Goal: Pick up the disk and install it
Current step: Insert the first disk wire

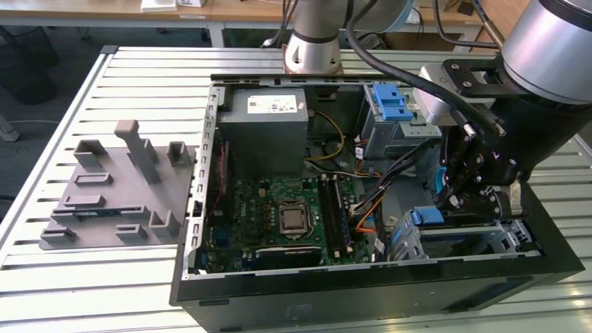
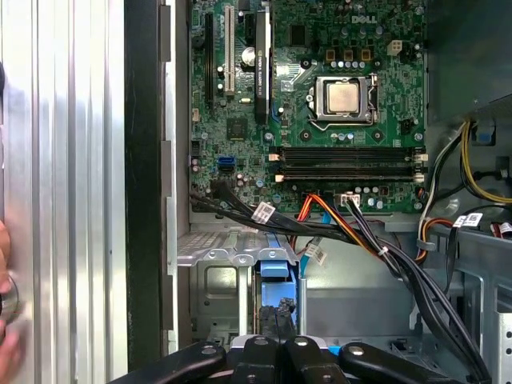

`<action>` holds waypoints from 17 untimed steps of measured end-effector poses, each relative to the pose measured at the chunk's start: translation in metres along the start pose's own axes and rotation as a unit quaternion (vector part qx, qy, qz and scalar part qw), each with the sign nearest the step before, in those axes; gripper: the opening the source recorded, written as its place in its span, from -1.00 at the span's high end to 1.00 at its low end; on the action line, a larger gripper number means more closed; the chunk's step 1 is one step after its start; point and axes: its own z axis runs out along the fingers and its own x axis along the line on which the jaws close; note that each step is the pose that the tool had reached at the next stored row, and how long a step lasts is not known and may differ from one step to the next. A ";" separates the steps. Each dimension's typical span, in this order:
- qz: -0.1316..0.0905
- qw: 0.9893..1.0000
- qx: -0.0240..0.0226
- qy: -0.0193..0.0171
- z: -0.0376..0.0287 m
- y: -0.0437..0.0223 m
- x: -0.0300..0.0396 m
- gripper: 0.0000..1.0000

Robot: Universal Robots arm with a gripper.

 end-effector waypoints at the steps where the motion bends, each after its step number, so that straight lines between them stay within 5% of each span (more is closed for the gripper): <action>1: 0.000 1.000 0.000 0.000 0.0001 -0.0006 0.0000 0.79; 5: 0.000 1.000 0.000 0.000 0.0003 -0.0111 -0.0001 0.79; 13: 0.000 1.000 -0.001 0.000 0.0010 -0.0433 -0.0006 0.79; 17: 0.000 1.000 -0.001 0.000 -0.0007 -0.0454 -0.0014 0.79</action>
